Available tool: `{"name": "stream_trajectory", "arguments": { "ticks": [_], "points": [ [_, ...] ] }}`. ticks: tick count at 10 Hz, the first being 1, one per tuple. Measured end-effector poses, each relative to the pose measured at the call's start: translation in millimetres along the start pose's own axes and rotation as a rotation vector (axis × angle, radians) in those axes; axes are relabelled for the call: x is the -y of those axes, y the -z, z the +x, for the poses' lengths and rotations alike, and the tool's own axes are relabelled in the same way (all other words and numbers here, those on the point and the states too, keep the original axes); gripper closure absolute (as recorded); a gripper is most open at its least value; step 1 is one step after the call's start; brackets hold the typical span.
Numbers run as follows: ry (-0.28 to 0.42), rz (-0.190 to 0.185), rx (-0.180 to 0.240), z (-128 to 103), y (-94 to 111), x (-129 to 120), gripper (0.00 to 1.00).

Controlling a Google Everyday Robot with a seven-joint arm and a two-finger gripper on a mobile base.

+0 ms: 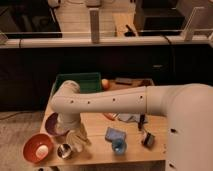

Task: Place banana in purple bowl

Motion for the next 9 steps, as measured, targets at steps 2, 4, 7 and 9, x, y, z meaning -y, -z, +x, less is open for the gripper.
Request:
{"name": "stream_trajectory", "arguments": {
  "ticks": [2, 4, 7, 9],
  "points": [
    [-0.003, -0.003, -0.013, 5, -4, -6, 0.48],
    [-0.023, -0.010, -0.029, 9, -4, -14, 0.64],
    [-0.043, -0.017, -0.045, 13, -2, -24, 0.65],
    [-0.066, 0.005, -0.048, 17, 5, -31, 0.65]
  ]
}}
